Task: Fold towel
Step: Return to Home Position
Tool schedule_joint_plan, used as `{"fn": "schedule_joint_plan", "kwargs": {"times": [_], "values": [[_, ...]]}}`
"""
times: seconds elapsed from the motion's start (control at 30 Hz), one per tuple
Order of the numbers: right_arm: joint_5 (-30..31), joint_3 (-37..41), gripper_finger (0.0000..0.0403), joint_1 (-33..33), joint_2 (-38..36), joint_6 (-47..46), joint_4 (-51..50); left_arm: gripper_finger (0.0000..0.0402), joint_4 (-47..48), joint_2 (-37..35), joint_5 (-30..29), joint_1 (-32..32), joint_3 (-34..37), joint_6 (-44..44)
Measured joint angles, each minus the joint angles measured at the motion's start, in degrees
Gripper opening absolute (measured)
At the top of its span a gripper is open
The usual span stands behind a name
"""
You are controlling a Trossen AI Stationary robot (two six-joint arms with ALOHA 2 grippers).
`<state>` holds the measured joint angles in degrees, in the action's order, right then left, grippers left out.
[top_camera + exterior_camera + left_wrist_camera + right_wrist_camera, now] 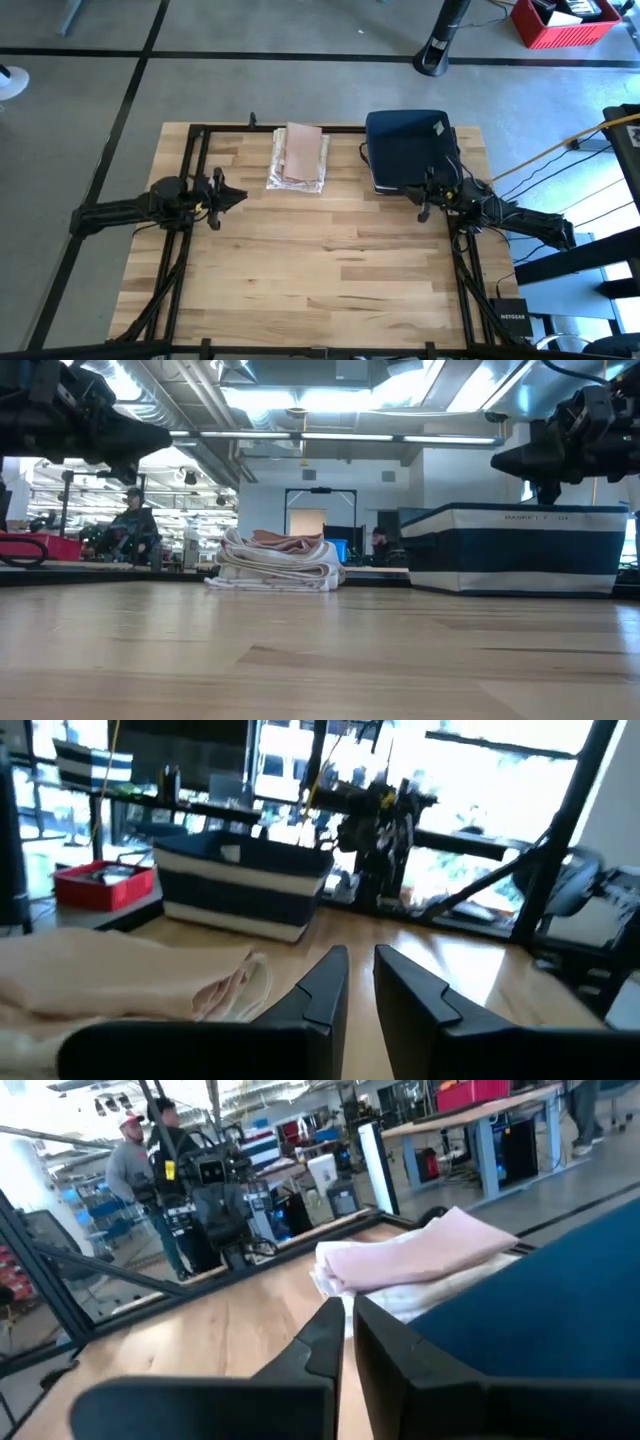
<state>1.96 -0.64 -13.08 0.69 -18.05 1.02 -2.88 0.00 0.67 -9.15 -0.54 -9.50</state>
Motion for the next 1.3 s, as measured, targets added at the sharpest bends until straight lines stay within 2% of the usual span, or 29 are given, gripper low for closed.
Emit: {"fn": "schedule_joint_plan", "kwargs": {"times": [0.4,0.6,1.3], "values": [[-1.0,0.1,0.0030,0.0,0.0,2.9,-0.1,0.0040,2.2,0.3,-1.3,-1.1,0.0,1.8],[-1.7,0.1,0.0030,0.0,0.0,2.9,-0.2,0.0046,2.2,0.5,-1.3,-1.1,0.0,-0.5],[-1.7,0.2,0.0030,0.0,0.0,2.9,-0.3,0.0043,2.3,0.5,-1.3,-1.1,0.0,-0.6]]}}
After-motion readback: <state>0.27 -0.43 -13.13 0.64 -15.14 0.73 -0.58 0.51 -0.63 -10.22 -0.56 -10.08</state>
